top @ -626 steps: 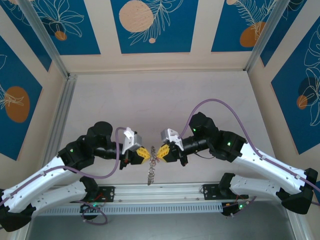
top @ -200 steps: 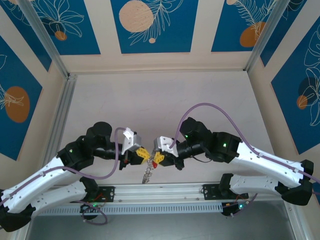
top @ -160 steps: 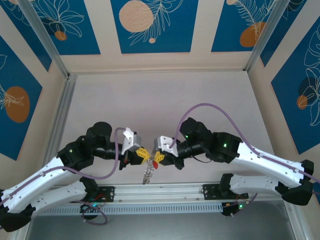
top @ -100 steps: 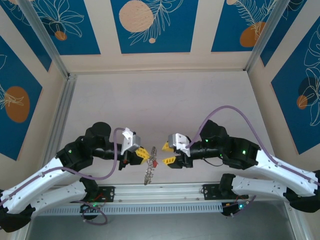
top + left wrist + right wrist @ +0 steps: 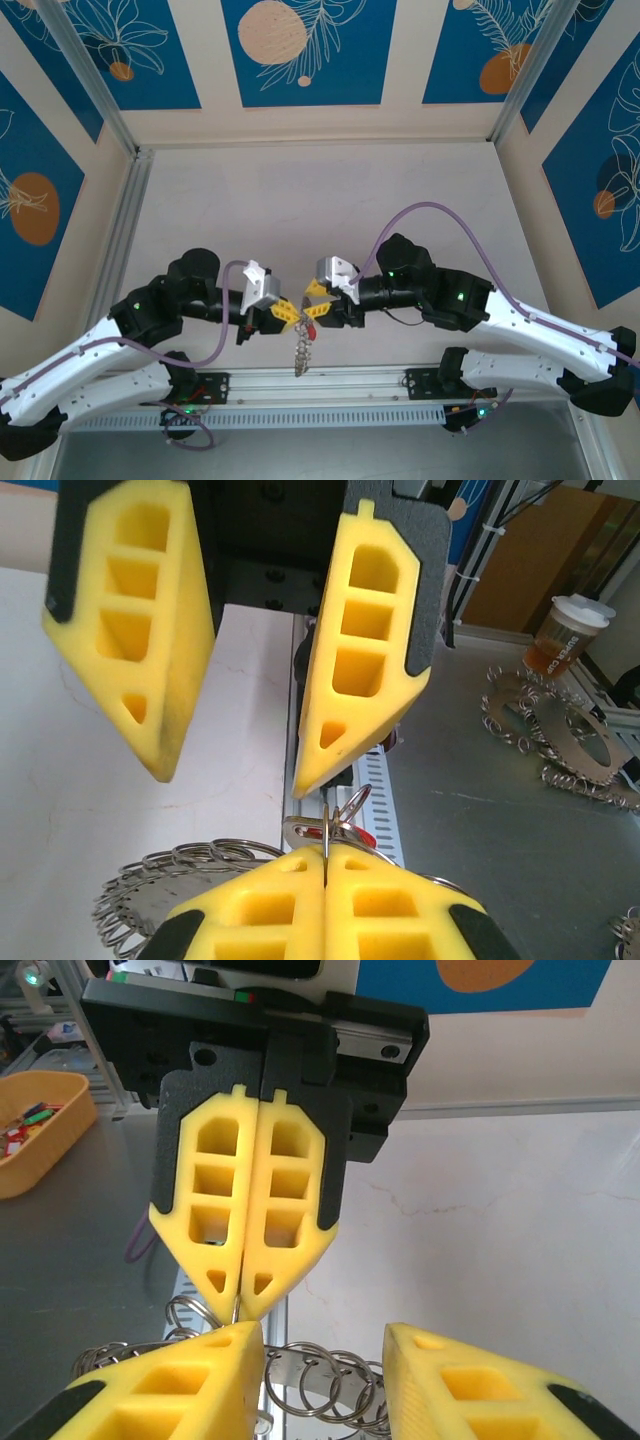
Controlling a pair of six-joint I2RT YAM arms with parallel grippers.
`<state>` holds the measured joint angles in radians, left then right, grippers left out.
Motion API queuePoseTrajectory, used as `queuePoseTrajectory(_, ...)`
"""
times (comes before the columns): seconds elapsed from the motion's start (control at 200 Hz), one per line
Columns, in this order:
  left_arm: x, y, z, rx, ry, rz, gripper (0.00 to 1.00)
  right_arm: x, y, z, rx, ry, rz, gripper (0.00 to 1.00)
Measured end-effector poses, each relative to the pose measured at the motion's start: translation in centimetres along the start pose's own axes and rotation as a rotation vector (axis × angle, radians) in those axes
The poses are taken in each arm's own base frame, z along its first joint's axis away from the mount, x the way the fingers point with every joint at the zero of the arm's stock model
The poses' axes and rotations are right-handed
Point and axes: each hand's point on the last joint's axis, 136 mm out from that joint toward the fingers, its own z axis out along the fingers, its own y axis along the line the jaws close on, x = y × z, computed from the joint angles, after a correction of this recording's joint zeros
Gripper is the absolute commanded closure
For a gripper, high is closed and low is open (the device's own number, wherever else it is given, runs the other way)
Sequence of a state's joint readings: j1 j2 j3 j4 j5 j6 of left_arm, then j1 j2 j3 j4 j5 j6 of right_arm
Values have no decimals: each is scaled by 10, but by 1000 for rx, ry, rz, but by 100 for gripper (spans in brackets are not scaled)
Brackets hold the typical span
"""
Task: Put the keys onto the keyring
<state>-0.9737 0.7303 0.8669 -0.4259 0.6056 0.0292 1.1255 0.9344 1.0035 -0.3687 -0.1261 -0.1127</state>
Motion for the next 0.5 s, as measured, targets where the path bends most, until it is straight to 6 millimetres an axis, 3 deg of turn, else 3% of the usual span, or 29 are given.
queuePoseTrajectory(0.5, -4, 4, 0, -27, -15, 14, 100, 2, 7, -1, -42, -9, 14, 65)
